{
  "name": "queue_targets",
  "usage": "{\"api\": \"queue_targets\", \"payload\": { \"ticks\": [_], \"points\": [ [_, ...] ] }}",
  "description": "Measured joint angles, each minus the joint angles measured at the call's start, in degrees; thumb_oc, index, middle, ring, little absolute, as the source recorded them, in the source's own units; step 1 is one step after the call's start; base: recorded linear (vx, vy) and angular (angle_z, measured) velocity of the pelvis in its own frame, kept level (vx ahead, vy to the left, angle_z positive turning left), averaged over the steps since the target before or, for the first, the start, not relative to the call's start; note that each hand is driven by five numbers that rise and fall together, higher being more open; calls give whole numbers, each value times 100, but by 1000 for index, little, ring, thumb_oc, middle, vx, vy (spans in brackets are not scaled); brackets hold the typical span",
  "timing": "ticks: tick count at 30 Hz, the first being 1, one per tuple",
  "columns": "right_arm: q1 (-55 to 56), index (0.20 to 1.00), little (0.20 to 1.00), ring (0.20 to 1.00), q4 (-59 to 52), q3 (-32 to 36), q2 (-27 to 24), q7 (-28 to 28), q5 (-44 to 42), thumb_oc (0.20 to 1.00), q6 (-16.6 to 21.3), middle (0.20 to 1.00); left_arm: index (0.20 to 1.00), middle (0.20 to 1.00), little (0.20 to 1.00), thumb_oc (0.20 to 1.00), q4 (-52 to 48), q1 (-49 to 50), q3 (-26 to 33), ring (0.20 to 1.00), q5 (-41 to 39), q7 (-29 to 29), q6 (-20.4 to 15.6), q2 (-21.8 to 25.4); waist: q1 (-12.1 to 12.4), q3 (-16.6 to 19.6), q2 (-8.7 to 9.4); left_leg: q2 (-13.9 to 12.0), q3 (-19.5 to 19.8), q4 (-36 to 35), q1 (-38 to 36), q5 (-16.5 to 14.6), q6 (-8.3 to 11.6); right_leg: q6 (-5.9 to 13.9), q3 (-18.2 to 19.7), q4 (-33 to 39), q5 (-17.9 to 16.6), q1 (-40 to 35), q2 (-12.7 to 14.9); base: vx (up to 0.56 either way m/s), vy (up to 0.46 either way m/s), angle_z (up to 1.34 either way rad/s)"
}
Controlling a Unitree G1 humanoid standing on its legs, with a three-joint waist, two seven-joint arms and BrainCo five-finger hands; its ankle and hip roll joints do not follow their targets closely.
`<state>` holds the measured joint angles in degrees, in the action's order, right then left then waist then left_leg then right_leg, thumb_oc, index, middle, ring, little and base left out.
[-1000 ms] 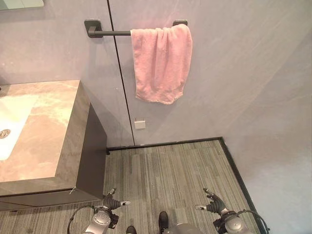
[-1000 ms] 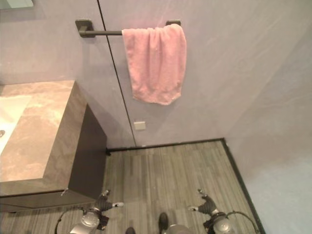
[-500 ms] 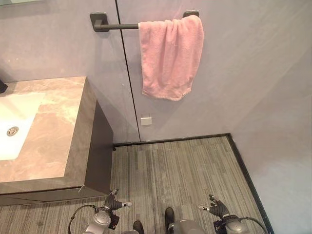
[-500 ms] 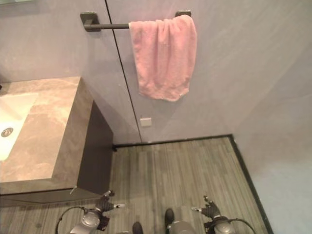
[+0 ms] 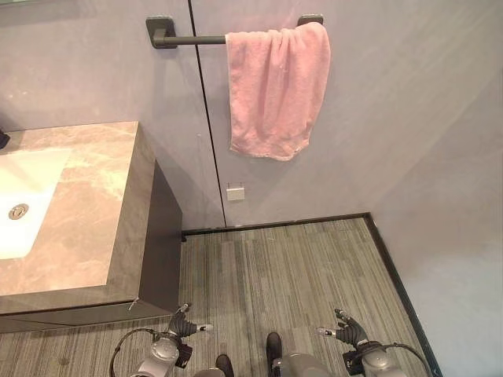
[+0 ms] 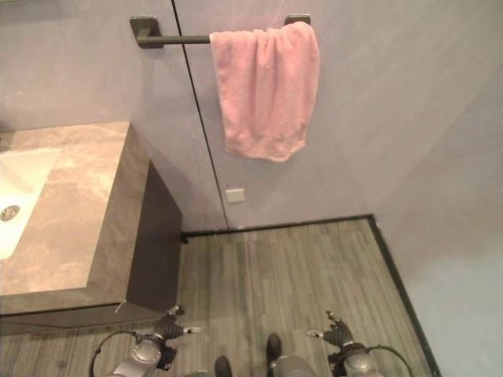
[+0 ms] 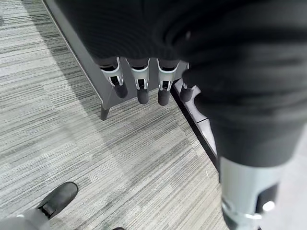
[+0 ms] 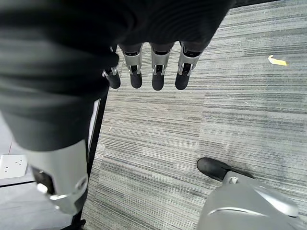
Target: Put brush and paste in cup on sink, flatten towel.
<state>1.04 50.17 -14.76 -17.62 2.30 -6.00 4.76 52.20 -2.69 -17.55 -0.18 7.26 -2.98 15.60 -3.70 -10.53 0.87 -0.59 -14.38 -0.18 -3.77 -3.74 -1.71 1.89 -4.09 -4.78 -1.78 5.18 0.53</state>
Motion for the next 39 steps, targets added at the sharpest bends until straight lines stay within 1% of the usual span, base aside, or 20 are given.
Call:
{"api": "queue_targets", "payload": {
  "ticks": [2, 3, 6, 9, 12, 14, 16, 17, 19, 23, 25, 27, 32, 33, 34, 35, 36, 37, 38, 39],
  "points": [
    [-71, 1000, 1000, 1000, -183, 8, -6, -1, -3, 1000, 0, 1000, 1000, 1000, 1000, 1000, -158, -32, 83, 1000, 3, -10, 1, 13, -26, -135, 12, 48, -75, 6, -7, -61, -100, 91, 73, -419, 60, 205, 63, 49, 145, -22],
    [-115, 1000, 1000, 1000, -242, -6, 10, -10, -3, 1000, 0, 1000, 1000, 1000, 1000, 1000, -222, -110, 99, 1000, 5, -17, -4, 51, -23, -219, 67, 94, -106, 42, -11, -100, -151, 260, 102, -1023, 145, 515, 106, 129, 145, -9],
    [-80, 1000, 1000, 1000, -459, -12, 23, -19, -4, 1000, -3, 1000, 1000, 1000, 1000, 1000, -163, -90, 110, 1000, 8, -16, -1, 178, -24, -342, 156, 147, -191, 16, -161, -187, -214, 549, 176, -1819, 361, 946, 229, 168, 55, -16],
    [-70, 1000, 1000, 1000, -530, -123, 58, -34, -3, 1000, -5, 1000, 1000, 1000, 1000, 1000, 39, -57, 168, 1000, 6, -15, 9, 201, -6, -329, 206, 237, -388, -13, -313, -192, -162, 618, -179, -1161, 292, 1145, 616, 192, -53, -19],
    [14, 1000, 1000, 1000, -771, -330, 71, -54, -1, 1000, -4, 1000, 1000, 1000, 1000, 1000, 88, -80, 256, 1000, 6, -13, 6, 185, -41, -314, 228, 254, -333, 170, -360, -365, -63, 737, -61, -61, -227, 1183, 1067, 136, -62, 6],
    [94, 1000, 1000, 1000, -903, -395, 104, -127, 10, 1000, -9, 1000, 1000, 1000, 1000, 1000, 68, -43, 286, 1000, 6, -10, 1, 201, -35, -299, 244, 194, -184, 171, -539, -456, 8, 708, -73, 126, -428, 1142, 1275, 174, -137, 27],
    [243, 1000, 1000, 1000, -1132, -401, 73, -158, 23, 1000, -6, 1000, 1000, 1000, 1000, 1000, 59, -23, 287, 1000, 6, -10, 2, 190, -40, -251, 329, 107, 32, 178, -736, -578, 197, 787, -95, 168, -464, 801, 1220, 150, -204, 60],
    [271, 1000, 1000, 1000, -1126, -413, 31, -164, 42, 1000, -7, 1000, 1000, 1000, 1000, 1000, 63, -26, 281, 1000, 6, -11, 4, 193, -52, -206, 353, -22, 234, 277, -784, -702, 346, 701, 42, 129, -688, 607, 1058, 160, -193, 81],
    [231, 1000, 1000, 1000, -1109, -410, -204, -172, 133, 1000, -8, 1000, 1000, 1000, 1000, 1000, 18, -47, 229, 1000, 6, -24, -24, 100, -30, -101, 139, -458, 494, 416, -789, -772, 486, 437, -78, -90, -549, 561, 607, 153, -179, 40],
    [-24, 1000, 1000, 1000, -1181, -288, -487, -202, 234, 1000, 8, 1000, 1000, 1000, 1000, 1000, 15, -8, 276, 1000, 3, -52, -10, 75, -63, -41, 40, -959, 778, 507, -796, -511, 810, 59, -211, -125, -412, 473, 143, 71, -125, -11],
    [-13, 1000, 1000, 1000, -1178, -260, -592, -218, 235, 1000, 3, 1000, 1000, 1000, 1000, 1000, 11, -112, 279, 1000, 2, -81, -14, 52, -150, -40, 38, -1045, 919, 527, -715, -396, 920, 8, -323, -165, -326, 483, 94, 90, -147, 18],
    [34, 1000, 1000, 1000, -1173, -230, -653, -235, 240, 1000, 4, 1000, 1000, 1000, 1000, 1000, 13, -159, 291, 1000, -120, -80, -22, -24, -252, 18, -48, -1174, 926, 428, -723, -319, 899, 27, -376, -401, -86, 613, -36, 97, -151, 11],
    [234, 1000, 1000, 1000, -1243, -246, -631, -244, 298, 1000, 4, 1000, 1000, 1000, 1000, 1000, 30, -153, 288, 1000, -172, -80, -11, -13, -355, 74, -62, -1324, 940, 483, -586, -263, 956, -29, -445, -700, 189, 887, -147, 95, -155, 5],
    [261, 1000, 1000, 1000, -1262, -251, -626, -249, 366, 1000, 4, 1000, 1000, 1000, 1000, 1000, 81, -175, 287, 1000, -171, -80, -9, -15, -364, 88, -33, -1321, 1007, 766, -440, -249, 982, -48, -440, -677, 225, 889, -160, 52, -317, 8],
    [288, 1000, 1000, 1000, -1287, -251, -620, -248, 405, 1000, 6, 1000, 1000, 1000, 1000, 1000, 96, -183, 276, 1000, -171, -78, -9, 2, -351, 112, 40, -1294, 1144, 1462, 18, -203, 1064, -85, -408, -677, 228, 879, -145, -4, -236, 28],
    [304, 1000, 1000, 1000, -1312, -246, -625, -244, 434, 1000, 9, 1000, 1000, 1000, 1000, 1000, 90, -205, 267, 1000, -171, -76, -11, -7, -349, 105, 130, -1278, 1328, 2565, 687, -44, 1320, -203, -368, -768, 309, 905, -133, 39, -178, 45],
    [333, 1000, 1000, 1000, -1299, -243, -626, -226, 458, 1000, 21, 1000, 1000, 1000, 1000, 1000, 104, -300, 218, 1000, -174, -75, -9, 33, -346, 64, 253, -1210, 1520, 3583, 1308, 427, 1460, -442, -364, -810, 283, 895, -63, 100, -100, 33],
    [342, 1000, 1000, 1000, -1182, -263, -594, -217, 460, 1000, 19, 1000, 1000, 1000, 1000, 1000, 121, -346, 114, 1000, -203, -66, -5, 54, -235, 12, 365, -1162, 1555, 4226, 1630, 898, 1392, -481, -287, -763, 306, 814, 1, 130, -22, 5],
    [261, 1000, 1000, 1000, -1106, -300, -569, -203, 461, 1000, 18, 1000, 1000, 1000, 1000, 1000, 138, -335, 58, 1000, -203, -82, -2, 51, -174, -8, 421, -1106, 1493, 4394, 1731, 817, 1281, -476, -255, -663, 306, 738, 31, 167, 50, -19],
    [191, 1000, 1000, 1000, -1023, -349, -534, -143, 464, 1000, 34, 1000, 1000, 1000, 1000, 1000, 166, -346, 23, 1000, -209, -81, 2, 21, -205, -37, 477, -1094, 1196, 4110, 1842, 609, 1092, -356, -227, -282, 349, 535, 75, 195, 143, 0]
  ]
}}
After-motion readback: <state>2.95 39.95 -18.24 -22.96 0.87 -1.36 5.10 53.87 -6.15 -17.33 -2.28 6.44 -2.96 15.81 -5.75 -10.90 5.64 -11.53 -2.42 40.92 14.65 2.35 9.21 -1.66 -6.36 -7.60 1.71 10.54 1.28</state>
